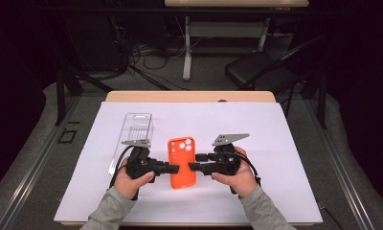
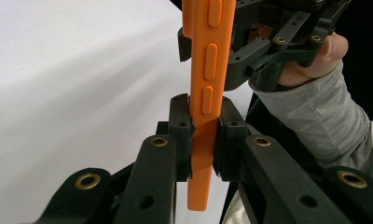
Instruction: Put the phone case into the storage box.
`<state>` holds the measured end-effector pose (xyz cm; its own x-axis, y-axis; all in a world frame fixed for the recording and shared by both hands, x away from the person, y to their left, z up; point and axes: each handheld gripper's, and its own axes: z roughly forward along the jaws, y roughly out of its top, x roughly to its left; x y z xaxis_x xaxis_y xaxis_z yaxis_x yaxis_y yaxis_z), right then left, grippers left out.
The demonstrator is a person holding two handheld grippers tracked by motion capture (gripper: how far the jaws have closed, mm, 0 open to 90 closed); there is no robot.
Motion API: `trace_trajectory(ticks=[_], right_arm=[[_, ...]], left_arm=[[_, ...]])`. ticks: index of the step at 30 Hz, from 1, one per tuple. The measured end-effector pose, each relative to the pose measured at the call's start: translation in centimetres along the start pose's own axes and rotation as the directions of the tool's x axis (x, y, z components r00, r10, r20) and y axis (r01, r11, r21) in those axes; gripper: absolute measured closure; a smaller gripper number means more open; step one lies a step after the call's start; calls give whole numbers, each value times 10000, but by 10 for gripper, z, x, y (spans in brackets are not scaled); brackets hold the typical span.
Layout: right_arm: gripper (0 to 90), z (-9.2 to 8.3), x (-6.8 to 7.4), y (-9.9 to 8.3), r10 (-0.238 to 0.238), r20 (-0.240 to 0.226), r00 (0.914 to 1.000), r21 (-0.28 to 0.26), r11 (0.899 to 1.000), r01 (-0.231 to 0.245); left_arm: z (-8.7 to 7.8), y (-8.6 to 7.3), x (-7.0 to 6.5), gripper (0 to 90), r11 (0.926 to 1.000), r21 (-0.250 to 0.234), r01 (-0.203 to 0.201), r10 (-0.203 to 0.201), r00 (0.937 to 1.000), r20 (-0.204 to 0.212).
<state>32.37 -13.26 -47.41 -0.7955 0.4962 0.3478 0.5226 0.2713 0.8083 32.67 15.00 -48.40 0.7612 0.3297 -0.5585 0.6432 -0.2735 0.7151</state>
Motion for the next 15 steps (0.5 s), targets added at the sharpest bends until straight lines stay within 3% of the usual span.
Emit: trace_trajectory(ticks=[15], right_arm=[[636, 1, 1, 0, 21, -211, 9998, 87, 10000, -19]], left_arm=[[2, 0, -1, 801, 9999, 80, -78, 78, 10000, 25]])
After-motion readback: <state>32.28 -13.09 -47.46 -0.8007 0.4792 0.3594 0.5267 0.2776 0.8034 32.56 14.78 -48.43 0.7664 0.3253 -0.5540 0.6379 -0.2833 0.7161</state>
